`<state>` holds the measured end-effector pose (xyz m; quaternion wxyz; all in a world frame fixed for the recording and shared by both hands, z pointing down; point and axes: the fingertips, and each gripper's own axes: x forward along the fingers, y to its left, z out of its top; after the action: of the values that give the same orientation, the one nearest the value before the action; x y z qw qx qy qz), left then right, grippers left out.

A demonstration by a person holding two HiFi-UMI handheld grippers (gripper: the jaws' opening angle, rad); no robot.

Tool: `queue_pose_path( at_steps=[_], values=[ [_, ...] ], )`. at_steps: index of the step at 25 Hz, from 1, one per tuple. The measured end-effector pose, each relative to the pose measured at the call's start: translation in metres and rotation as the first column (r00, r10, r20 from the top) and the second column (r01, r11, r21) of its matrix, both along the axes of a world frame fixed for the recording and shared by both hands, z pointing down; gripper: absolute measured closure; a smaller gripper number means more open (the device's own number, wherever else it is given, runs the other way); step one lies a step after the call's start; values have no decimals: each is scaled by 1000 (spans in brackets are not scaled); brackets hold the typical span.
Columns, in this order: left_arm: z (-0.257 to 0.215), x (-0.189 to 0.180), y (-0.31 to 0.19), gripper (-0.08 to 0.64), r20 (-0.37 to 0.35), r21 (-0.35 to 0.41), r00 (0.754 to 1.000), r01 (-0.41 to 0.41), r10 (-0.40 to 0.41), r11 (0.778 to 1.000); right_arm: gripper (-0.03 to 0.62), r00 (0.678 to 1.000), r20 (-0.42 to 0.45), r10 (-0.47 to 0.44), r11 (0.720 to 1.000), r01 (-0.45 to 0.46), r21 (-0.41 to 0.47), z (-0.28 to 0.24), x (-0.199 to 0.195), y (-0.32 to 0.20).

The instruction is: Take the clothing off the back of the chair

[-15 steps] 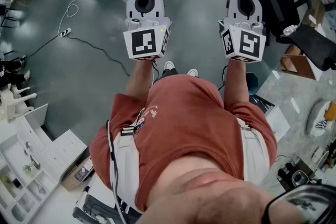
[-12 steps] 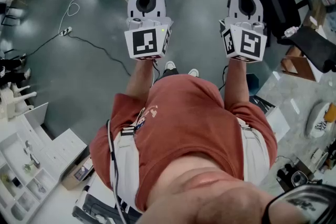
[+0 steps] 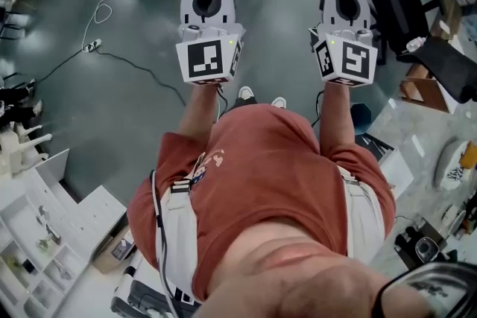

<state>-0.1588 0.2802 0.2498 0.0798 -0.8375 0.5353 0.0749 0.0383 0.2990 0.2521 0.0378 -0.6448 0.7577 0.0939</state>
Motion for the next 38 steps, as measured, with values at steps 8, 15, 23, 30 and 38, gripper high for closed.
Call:
queue_pose_path(
  at_steps=[8, 15, 23, 30, 38],
  values=[
    [9, -27, -14, 546, -13, 1, 1000, -26, 26, 1000, 569, 999, 7, 36, 999, -36, -1, 9, -26, -7],
    [15, -36, -23, 546, -23, -10, 999, -49, 48, 999, 571, 999, -1, 55, 998, -55, -6, 11, -35, -13],
    [20, -28, -41, 546, -25, -15, 998, -53, 53, 998, 571, 998, 28, 57, 998, -56, -14, 19, -24, -32],
    [27, -4, -82, 546, -10, -17, 999, -41, 40, 999, 569, 997, 50, 63, 998, -62, -22, 28, 3, -72],
    [22, 40, -149, 546, 7, -36, 999, -32, 33, 999, 569, 995, 87, 58, 997, -53, -54, 35, 47, -142]
  ],
)
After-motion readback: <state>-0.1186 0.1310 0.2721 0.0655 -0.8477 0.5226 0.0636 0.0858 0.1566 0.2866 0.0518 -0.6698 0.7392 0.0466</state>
